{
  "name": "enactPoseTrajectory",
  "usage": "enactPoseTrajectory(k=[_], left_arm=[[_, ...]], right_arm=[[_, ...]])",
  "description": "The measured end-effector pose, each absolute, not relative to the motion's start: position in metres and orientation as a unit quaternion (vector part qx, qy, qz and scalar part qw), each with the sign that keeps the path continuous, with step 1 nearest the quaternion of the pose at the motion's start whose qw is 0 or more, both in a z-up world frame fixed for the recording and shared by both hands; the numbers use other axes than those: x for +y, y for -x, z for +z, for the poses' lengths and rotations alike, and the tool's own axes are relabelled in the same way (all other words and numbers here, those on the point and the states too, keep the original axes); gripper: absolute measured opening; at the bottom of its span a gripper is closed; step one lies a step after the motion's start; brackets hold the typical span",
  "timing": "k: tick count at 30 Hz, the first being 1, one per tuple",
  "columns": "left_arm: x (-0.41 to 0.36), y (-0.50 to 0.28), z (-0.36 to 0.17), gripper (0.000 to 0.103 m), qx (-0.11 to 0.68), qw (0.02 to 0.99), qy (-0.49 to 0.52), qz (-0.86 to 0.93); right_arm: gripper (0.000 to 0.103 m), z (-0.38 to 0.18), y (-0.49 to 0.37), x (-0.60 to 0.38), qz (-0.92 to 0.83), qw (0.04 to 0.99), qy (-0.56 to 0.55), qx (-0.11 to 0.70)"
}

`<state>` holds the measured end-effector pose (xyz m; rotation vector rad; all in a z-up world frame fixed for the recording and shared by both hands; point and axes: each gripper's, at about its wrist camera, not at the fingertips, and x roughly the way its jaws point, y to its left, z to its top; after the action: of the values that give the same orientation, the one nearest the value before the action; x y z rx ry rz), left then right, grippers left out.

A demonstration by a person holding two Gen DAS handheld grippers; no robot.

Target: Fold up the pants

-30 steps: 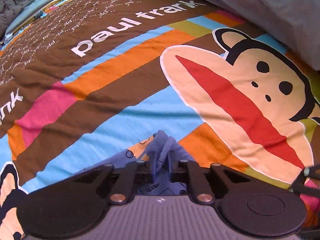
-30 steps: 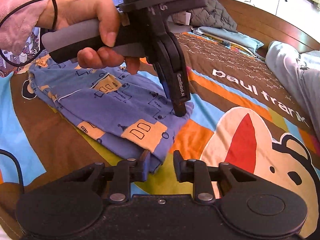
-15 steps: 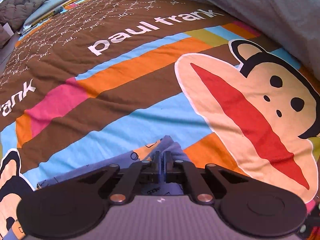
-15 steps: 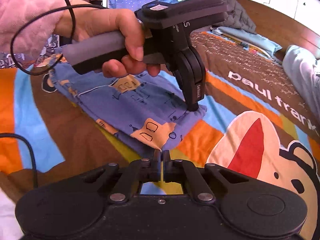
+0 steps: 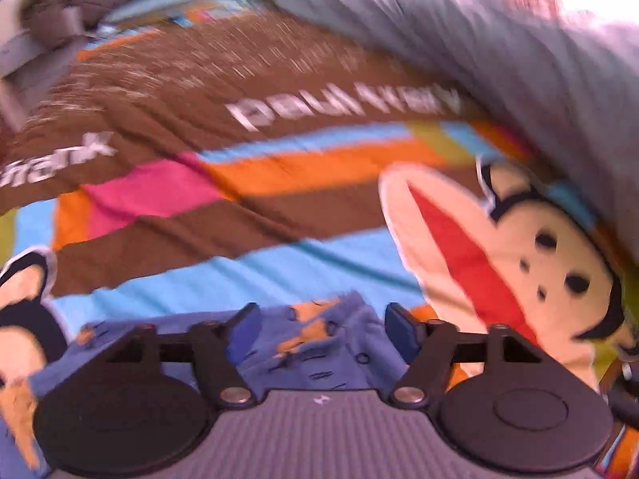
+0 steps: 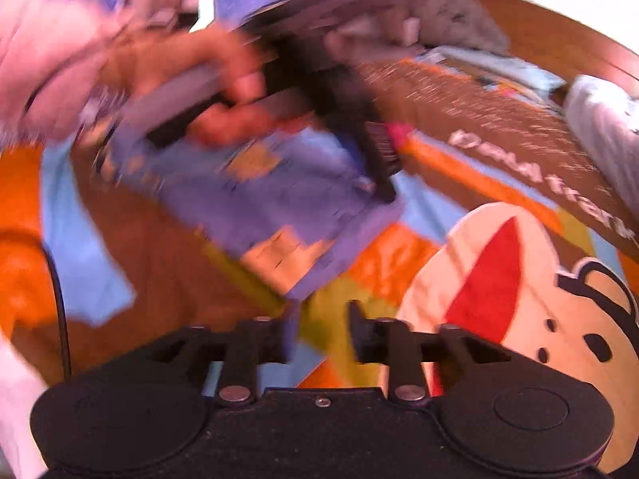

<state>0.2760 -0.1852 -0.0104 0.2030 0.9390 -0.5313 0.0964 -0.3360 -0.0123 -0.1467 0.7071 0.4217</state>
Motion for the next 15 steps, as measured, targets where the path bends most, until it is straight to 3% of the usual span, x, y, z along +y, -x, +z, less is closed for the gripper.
enactPoseTrajectory(k=[4,8,10,15], left_arm=[[-0.14,-0.246,-0.01,0.075,0.446,0.876,-0.106,-0.148],[-0.094,-0.223,-0.039,0.08,0.477,0.863,-0.167,-0.019],[-0.06,-0.211,-0.036,0.092,0.468,0.877,-0.104,-0.032],[-0.009,-0.191,-0.025,0.093,0.462,0.886,0.022,-0.044]], right_arm=[[0.053,-0.015,-0.111,-0.332,0.168,0.931,0.016,0.325],[0.07,-0.042,-0.125,-0.317,0.105,0.913,0.069,0.388],[0.079,-0.041,-0.128,-0.327,0.08,0.915,0.049,0.391],[0.076,-0.029,-0.126,-0.339,0.023,0.927,0.044,0.371]])
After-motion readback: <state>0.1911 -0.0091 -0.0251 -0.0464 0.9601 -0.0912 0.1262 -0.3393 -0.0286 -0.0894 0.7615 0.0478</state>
